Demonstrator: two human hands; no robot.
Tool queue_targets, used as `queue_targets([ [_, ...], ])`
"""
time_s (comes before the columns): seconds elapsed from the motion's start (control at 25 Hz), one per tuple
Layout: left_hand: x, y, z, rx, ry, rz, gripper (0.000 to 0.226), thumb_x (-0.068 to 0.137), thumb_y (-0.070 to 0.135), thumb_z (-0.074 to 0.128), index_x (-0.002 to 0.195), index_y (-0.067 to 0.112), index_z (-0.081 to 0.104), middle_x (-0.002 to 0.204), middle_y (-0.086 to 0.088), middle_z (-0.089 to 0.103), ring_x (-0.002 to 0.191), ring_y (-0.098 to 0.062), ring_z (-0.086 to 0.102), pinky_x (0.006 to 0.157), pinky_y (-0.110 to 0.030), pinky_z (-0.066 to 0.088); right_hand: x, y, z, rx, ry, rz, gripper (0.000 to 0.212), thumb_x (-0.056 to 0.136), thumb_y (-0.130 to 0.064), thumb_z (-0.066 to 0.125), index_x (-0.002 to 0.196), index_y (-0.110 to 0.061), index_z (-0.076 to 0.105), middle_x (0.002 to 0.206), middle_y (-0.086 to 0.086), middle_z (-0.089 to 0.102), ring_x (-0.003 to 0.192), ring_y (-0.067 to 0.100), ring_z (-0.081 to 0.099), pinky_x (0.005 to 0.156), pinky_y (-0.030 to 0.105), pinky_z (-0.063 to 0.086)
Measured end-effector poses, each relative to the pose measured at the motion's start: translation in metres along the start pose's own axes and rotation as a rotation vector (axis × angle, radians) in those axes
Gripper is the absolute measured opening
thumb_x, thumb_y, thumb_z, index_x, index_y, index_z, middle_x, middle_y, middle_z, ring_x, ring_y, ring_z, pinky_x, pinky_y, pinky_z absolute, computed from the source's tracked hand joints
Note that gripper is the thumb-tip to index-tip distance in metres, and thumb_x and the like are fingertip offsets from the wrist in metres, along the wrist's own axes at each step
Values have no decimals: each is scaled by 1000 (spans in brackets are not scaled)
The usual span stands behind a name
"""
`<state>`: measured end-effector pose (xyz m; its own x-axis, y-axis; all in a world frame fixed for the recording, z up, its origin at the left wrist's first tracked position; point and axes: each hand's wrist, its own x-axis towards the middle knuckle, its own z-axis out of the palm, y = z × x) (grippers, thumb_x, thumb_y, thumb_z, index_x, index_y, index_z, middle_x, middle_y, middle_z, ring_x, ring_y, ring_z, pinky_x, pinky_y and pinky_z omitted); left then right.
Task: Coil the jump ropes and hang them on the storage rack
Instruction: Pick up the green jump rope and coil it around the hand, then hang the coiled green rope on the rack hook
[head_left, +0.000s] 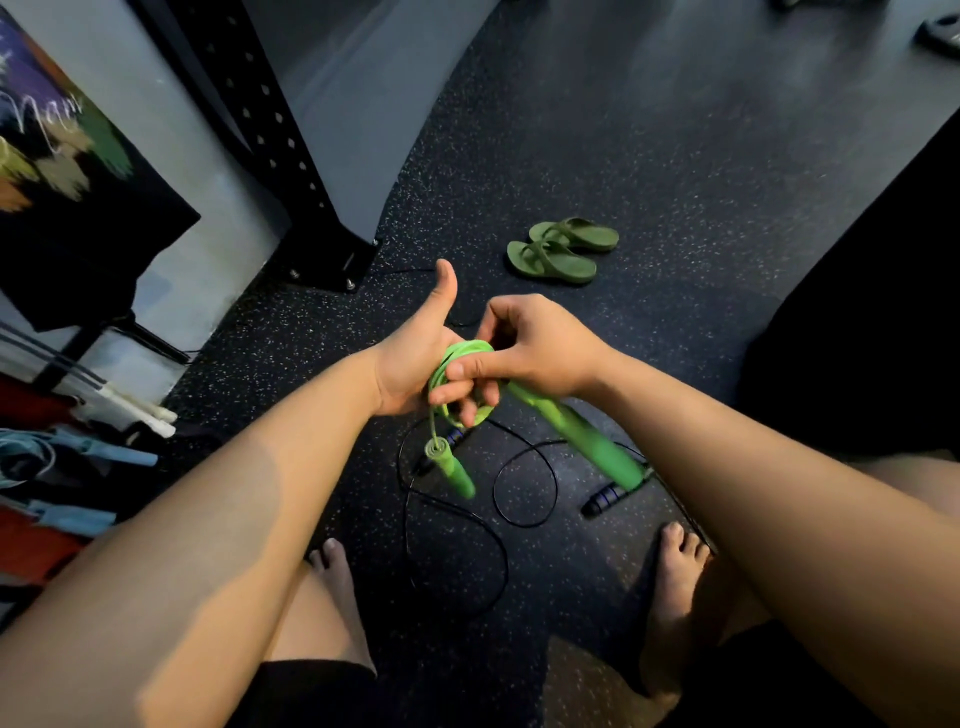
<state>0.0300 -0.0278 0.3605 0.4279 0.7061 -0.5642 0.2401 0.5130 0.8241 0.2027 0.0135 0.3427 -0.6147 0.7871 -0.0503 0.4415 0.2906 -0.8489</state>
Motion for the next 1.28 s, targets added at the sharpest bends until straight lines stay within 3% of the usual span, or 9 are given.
queue_targets([
  [0.16,-2,-6,-6,51,426,144,100,72,95,-5,46,11,43,37,-5,38,37,-23,43,57,-32,46,9,-12,6,-105,87,-117,40,72,-56,82,92,-25,65,81,-6,72,72,8,67,66,33,55],
  [0.28,-19,-10,-21,98,648,170,97,75,93,2,60,15,58,42,-1,44,37,-18,39,51,-31,38,19,-22,26,-107,97,-172,31,82,-49,78,90,-23,64,75,-8,67,63,6,58,60,30,48],
  [0.4,-50,-8,-35,13,677,178,92,86,87,18,99,9,65,51,0,47,40,-12,35,43,-25,33,29,-34,48,95,44,-202,24,89,-36,75,90,-15,63,70,-8,64,59,1,51,59,25,42],
  [0.52,-104,-21,-55,-116,621,304,40,103,50,48,106,11,58,55,1,49,44,-9,40,47,-21,36,40,-61,83,322,30,-291,21,92,-27,70,94,-8,62,82,13,72,71,13,61,66,38,50],
  [0.6,-146,-36,-70,-203,513,381,19,94,23,60,109,11,57,61,1,55,53,-9,47,59,-23,44,48,-84,110,355,43,-358,16,92,-29,68,93,-15,60,84,16,70,71,17,61,66,43,52],
  [0.8,-222,-80,-111,-153,521,329,36,89,4,58,125,9,56,91,1,67,81,-10,59,76,-19,50,77,-118,175,356,-25,-397,19,90,-42,67,92,-25,58,84,10,69,71,21,62,69,54,53],
  [1.04,-263,-198,-137,33,936,188,36,100,-1,56,131,17,60,112,3,75,96,-9,73,91,-25,56,115,-124,277,235,-398,-338,21,92,-39,69,101,-23,61,90,3,75,83,22,73,80,52,58],
  [1.16,-260,-246,-152,44,1159,185,40,100,1,58,137,17,60,119,2,73,95,-5,71,103,-31,52,137,-120,335,297,-435,-257,14,92,-29,70,97,-20,60,90,5,76,86,21,73,86,53,56],
  [1.28,-255,-284,-173,-54,1349,167,39,99,4,62,135,18,63,108,5,75,87,-3,73,95,-27,56,165,-117,388,336,-452,-200,12,93,-23,70,97,-15,62,92,9,76,87,21,71,91,53,55],
])
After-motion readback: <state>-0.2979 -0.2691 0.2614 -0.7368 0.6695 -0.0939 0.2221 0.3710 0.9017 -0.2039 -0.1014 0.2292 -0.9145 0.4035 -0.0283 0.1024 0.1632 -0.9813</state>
